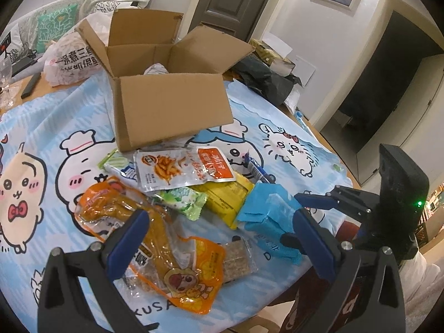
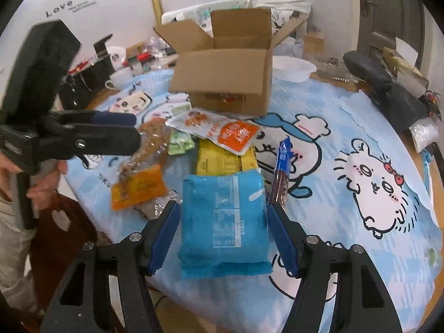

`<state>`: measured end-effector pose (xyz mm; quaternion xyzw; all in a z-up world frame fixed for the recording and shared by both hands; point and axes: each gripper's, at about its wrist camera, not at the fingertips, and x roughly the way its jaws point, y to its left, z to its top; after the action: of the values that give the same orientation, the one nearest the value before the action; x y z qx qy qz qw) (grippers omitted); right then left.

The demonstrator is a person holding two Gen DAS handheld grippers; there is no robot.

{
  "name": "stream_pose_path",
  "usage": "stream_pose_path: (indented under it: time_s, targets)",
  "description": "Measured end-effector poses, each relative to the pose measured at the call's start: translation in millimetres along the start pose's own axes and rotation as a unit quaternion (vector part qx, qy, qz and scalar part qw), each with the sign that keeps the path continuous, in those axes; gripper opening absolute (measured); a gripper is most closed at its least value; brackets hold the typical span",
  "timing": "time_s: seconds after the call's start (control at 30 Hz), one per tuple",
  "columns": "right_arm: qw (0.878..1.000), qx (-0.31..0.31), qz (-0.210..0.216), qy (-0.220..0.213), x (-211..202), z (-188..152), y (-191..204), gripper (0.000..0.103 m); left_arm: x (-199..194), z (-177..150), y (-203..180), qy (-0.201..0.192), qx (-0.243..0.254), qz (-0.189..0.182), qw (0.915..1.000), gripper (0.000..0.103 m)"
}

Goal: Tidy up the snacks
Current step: 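Lower the right gripper onto the blue packet and close it, then carry the blue packet into the box and open the right gripper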

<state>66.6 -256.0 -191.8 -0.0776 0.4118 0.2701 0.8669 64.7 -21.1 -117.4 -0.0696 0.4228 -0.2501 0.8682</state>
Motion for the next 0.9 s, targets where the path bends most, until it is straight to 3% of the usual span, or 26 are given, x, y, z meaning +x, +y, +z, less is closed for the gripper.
stream_pose_path:
  time_s: [0.33, 0.77, 0.9]
  targets:
    - [0.999, -0.007, 0.027, -0.019, -6.2, 1.6, 6.5, 0.063, 0.3, -0.5, 1.9, 0.002, -0.003, 0.001, 1.0, 0.102]
    - [0.998, -0.045, -0.011, 0.039, 22.1, 4.0, 11.1, 0.062, 6.1, -1.3, -4.0, 0.013, 0.003, -0.001, 0.9999, 0.102]
    - [0.998, -0.043, -0.011, 0.036, 19.5, 5.8, 8.3, 0.061, 8.5, 1.0, -7.8, 0.017, 0.001, -0.019, 0.9997, 0.102]
